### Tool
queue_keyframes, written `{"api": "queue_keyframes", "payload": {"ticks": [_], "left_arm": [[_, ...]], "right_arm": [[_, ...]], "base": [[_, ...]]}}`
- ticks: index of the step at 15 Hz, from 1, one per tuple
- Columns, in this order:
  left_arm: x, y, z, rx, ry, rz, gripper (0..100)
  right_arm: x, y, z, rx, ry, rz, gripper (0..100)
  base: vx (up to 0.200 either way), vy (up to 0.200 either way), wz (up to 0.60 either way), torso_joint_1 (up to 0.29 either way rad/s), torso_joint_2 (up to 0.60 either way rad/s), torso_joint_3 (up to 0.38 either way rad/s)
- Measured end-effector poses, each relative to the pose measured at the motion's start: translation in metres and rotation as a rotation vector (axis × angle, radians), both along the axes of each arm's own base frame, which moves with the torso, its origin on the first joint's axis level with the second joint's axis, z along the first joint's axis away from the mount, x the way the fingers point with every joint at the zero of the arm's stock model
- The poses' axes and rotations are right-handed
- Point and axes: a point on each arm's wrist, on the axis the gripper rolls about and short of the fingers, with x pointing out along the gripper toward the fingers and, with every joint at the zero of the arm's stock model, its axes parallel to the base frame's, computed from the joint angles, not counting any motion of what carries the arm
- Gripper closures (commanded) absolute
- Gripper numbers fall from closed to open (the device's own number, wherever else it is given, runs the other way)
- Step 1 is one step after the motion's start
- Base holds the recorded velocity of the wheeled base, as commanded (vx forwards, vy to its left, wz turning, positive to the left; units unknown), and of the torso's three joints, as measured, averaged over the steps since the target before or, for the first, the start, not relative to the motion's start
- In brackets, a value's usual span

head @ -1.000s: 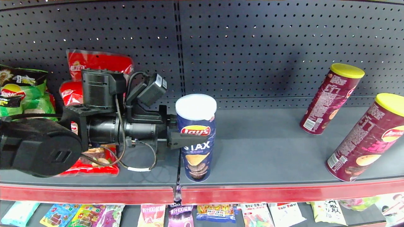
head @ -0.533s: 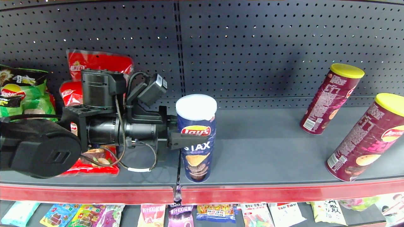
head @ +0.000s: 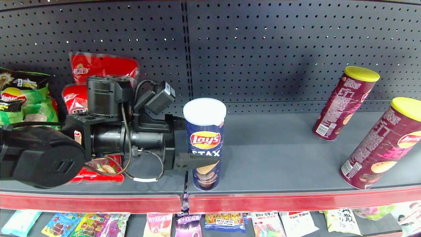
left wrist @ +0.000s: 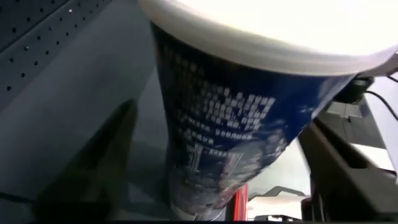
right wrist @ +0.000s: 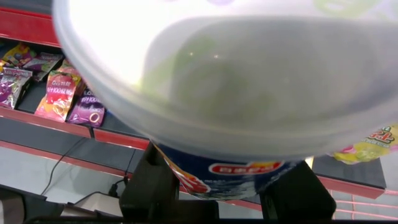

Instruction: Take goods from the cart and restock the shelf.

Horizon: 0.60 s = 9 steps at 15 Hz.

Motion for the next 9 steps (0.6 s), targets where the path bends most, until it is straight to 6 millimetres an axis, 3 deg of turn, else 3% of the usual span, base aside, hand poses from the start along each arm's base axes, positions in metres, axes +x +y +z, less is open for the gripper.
{"api": "queue_keyframes", "payload": {"ticks": [3,6,9], "left_arm": [[-0.008,0.011,-0.008,0.03,0.021,0.065,0],[-0.018,0.04,-0.012,0.039,0.041,0.143,0],[-0.04,0.075,-0.014,0.044,0.052,0.242,0]], "right_arm": [[0.0,0.0,0.001,0.001,-0.002,0.007,100],[0.003,0.001,0.007,0.003,0.006,0.03,100],[0.013,0.003,0.031,0.009,0.023,0.109,100]], "base": [[0.0,0.0,0.0,0.0,0.0,0.0],[0.0,0.0,0.0,0.0,0.0,0.0],[0.0,0.0,0.0,0.0,0.0,0.0]]}}
